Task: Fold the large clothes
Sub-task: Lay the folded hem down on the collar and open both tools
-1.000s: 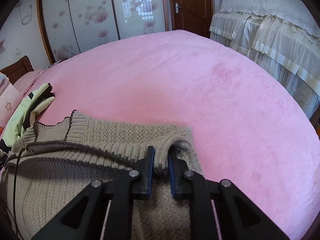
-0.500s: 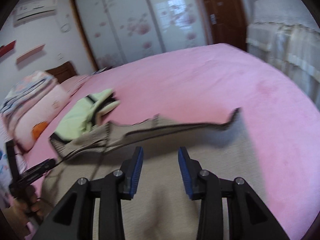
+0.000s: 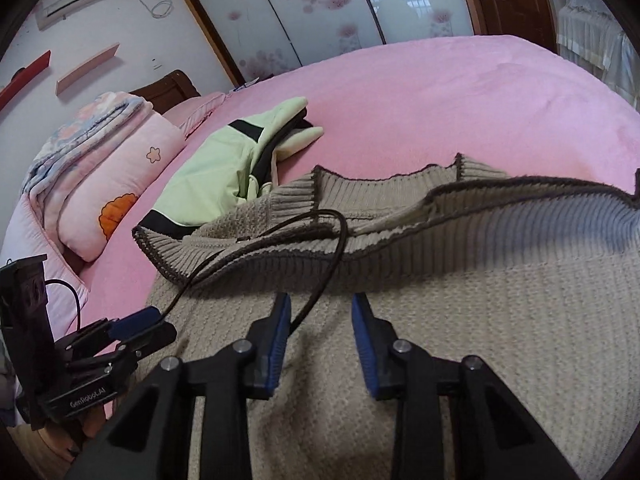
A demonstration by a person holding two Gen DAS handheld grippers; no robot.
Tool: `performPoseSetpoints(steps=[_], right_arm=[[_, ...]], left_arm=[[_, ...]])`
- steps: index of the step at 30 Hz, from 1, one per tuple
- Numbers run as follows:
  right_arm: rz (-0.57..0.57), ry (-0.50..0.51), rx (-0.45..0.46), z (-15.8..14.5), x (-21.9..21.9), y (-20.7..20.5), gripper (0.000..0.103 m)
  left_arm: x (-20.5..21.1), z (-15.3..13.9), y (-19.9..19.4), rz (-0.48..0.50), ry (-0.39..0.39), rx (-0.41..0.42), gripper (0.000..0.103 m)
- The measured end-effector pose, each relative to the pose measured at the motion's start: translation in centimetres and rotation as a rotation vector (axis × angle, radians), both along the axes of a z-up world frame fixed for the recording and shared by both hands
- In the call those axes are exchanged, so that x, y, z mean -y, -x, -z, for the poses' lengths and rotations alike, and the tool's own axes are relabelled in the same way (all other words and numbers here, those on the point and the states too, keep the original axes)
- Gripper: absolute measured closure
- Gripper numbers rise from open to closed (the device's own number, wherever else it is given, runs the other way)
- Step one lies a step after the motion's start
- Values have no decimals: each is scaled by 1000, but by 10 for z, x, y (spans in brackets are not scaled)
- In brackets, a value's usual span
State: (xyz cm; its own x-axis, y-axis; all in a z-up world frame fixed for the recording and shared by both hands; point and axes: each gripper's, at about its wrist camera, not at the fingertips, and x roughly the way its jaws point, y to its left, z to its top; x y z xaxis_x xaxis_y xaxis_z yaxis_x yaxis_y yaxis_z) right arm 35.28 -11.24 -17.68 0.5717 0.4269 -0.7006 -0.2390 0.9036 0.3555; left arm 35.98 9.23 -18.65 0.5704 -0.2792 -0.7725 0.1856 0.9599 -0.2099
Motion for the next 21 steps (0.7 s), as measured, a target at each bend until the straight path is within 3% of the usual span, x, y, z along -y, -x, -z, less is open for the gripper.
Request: performPoseSetpoints(steps=[1, 5, 9, 13, 16, 18, 21], right_arm=[[-15, -12, 1, 0, -1, 1, 89], [-67, -4, 22, -5, -7, 13, 90], [-185, -11, 1, -12, -7, 43, 91], [-335, -23, -51, -23, 6, 99, 92], [-419, 4, -81, -31, 26, 144, 92], [-454, 29, -104, -35, 42, 169, 92], [-452, 68, -154, -35, 63, 186, 87]], left_arm=[[1, 0, 3, 20, 17, -12, 81], [11, -5, 24, 111, 45, -34, 92], [17, -20, 64, 219, 71, -60, 93], [11, -37, 111, 338, 90, -118, 92], [1, -52, 144, 406, 67, -132, 83], [-11, -62, 159, 444, 92, -144, 72], [-26, -73, 164, 435, 107, -141, 61]])
